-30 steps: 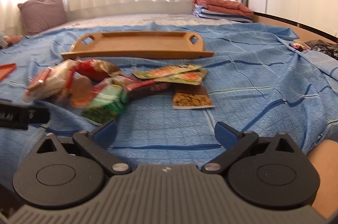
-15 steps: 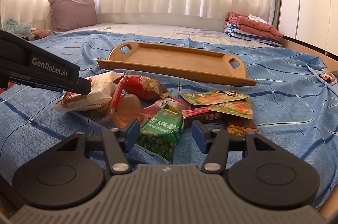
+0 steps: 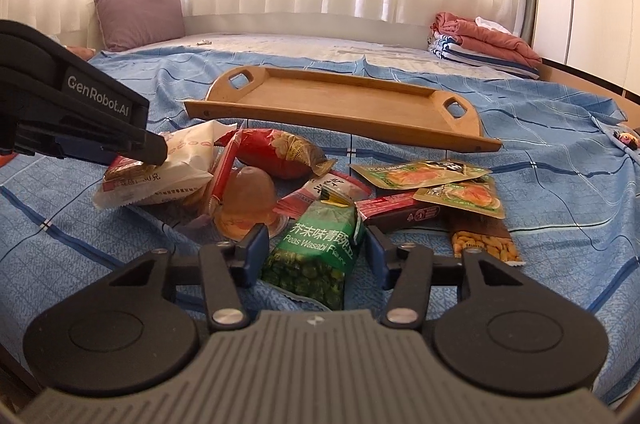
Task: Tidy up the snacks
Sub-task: 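Grasp the small red packet with the left tool while the right tool grasps the green Peas Wasabi pack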
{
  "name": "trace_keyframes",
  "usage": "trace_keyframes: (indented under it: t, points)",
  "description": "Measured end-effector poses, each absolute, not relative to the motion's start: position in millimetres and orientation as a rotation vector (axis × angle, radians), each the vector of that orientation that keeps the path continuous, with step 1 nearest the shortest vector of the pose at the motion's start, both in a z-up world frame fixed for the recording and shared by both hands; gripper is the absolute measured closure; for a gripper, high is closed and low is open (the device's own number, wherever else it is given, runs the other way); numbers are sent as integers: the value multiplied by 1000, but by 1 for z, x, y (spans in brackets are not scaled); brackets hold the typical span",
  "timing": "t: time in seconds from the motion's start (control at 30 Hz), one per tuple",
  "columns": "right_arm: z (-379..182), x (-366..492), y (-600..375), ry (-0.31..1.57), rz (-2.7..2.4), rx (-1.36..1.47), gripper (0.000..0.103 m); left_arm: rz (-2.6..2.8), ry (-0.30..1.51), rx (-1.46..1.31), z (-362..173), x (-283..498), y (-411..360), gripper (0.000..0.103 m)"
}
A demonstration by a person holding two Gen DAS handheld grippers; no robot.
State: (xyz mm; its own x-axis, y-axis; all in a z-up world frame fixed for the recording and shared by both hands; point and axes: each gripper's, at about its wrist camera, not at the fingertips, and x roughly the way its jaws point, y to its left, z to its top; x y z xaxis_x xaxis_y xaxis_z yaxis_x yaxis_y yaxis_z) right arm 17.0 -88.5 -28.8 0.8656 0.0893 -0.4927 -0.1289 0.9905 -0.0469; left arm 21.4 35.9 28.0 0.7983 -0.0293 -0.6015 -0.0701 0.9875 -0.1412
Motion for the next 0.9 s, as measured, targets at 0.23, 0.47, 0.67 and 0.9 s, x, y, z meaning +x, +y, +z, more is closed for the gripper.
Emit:
trace_keyframes:
  t: [0.23, 0.47, 0.67, 0.9]
  points:
    - [-20, 10, -94, 488, 109, -73, 52, 64, 653, -201, 20, 21, 45, 48]
    - [-31, 12, -92, 521, 105, -102, 43, 70, 652, -232, 22, 25, 52, 91]
    - [-20, 9, -95, 509, 109, -48, 60, 62, 626, -201, 30, 17, 54, 96]
    - [-4, 5, -105, 481, 117, -9, 61, 40, 597, -190, 37, 9, 57, 93]
